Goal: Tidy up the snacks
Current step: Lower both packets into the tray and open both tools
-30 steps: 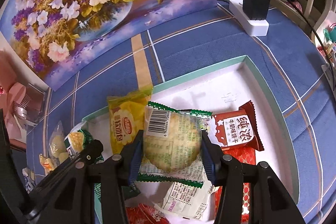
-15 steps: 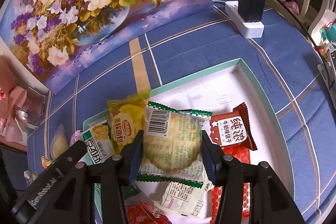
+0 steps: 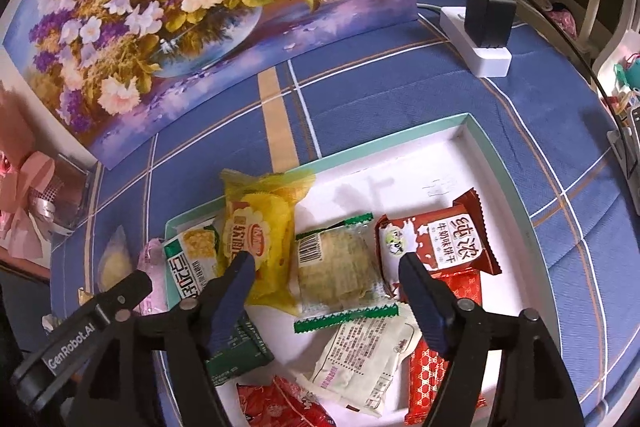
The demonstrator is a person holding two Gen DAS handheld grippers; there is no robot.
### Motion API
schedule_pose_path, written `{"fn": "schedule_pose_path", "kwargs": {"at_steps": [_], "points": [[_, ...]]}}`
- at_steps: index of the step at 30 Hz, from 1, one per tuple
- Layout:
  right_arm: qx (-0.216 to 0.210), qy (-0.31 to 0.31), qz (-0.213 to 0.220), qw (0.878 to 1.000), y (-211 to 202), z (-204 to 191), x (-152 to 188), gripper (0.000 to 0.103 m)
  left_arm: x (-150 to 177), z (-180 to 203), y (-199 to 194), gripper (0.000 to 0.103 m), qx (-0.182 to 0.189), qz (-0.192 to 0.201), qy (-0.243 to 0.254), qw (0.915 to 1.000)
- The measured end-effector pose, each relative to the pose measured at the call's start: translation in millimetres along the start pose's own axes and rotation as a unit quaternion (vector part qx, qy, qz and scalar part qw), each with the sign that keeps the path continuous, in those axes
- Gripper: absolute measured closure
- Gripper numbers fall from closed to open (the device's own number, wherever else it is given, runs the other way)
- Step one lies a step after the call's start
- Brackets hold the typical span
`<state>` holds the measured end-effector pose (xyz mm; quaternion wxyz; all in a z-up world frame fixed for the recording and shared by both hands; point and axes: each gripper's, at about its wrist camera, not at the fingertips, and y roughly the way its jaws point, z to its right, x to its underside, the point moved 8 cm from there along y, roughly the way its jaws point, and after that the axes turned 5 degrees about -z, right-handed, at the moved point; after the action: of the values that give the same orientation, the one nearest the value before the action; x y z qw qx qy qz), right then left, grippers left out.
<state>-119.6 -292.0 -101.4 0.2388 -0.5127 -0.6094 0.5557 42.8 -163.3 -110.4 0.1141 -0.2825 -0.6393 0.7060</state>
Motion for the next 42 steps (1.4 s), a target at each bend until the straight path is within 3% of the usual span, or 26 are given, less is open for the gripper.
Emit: {"fn": "schedule_pose_path", "kwargs": {"at_steps": [6, 8, 12, 31, 42], "points": [[0.002, -0.010, 0.001, 1.000, 0, -8, 7, 0.013, 4, -14, 0, 0.010, -0.029, 0.003, -0.013, 0.9995], [0.001, -0.012, 0.001, 1.000, 0, -10, 10, 0.004, 5, -19, -1, 0.003, -0.037, 0.005, -0.017, 0.9991], [0.000, -0.017, 0.000, 1.000, 0, -14, 14, 0.000, 7, -28, -4, 0.001, -0.042, 0.007, -0.029, 0.9987], [0.005, -0.056, -0.006, 0.998, -7, -46, 36, 0.000, 16, -71, -14, 0.001, -0.070, 0.007, -0.050, 0.9963], [-0.017, -0.094, -0.016, 0.995, -1, -96, 49, 0.000, 18, -156, -18, 0.001, -0.098, 0.005, -0.135, 0.9860]]}}
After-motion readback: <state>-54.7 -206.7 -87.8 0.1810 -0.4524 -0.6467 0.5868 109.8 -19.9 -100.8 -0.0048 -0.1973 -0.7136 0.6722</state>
